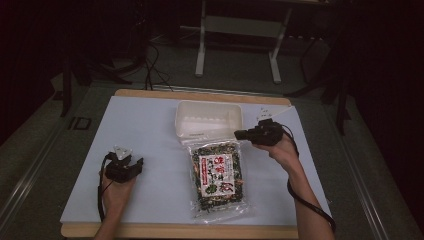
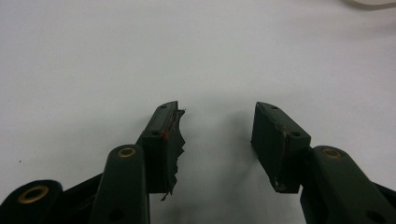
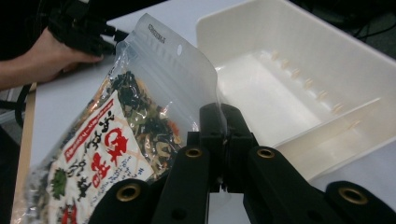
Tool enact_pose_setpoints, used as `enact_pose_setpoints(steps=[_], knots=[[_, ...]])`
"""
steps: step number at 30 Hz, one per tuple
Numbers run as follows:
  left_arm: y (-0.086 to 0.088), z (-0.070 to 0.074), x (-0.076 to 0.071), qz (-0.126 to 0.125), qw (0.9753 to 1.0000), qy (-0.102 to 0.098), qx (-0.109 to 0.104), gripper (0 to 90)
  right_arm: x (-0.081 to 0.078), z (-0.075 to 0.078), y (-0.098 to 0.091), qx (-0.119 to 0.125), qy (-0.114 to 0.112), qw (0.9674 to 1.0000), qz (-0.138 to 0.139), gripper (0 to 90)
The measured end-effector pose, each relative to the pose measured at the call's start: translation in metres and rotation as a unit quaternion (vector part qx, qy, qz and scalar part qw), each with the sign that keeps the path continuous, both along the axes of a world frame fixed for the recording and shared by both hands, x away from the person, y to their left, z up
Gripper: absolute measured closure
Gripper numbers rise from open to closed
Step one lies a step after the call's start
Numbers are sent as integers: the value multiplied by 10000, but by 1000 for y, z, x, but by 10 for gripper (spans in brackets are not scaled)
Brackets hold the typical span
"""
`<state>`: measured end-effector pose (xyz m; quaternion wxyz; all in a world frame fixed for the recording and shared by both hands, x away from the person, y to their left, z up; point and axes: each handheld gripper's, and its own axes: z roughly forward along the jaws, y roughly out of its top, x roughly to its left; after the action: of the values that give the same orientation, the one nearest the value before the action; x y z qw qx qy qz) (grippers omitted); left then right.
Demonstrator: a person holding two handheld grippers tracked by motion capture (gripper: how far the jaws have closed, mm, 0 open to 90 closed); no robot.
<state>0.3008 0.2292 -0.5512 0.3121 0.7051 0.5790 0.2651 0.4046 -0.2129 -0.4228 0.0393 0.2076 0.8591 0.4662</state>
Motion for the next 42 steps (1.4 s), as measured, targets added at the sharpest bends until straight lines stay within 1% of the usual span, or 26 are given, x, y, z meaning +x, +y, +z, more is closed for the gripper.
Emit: enact_pose_setpoints(steps=[4,11,19,26,33,38,42], knots=[[0,0,0,-4,10000,4,-5,518,0,6,-1,-19,-83,10000,-38,893],[0,0,0,-10,10000,13,1,518,1,18,-4,68,-193,9997,-117,893],[0,0,0,-6,10000,4,-2,517,0,32,-5,125,-381,9990,-190,893],[0,0,0,-1,10000,5,-11,516,-1,42,-7,267,-465,9983,-220,894],[0,0,0,-3,10000,7,-11,515,-1,53,-7,338,-574,9975,-254,894],[0,0,0,-7,10000,14,-6,515,-2,63,-6,458,-655,9965,-247,894],[0,0,0,-5,10000,12,1,515,-3,70,-4,508,-730,9957,-239,894]])
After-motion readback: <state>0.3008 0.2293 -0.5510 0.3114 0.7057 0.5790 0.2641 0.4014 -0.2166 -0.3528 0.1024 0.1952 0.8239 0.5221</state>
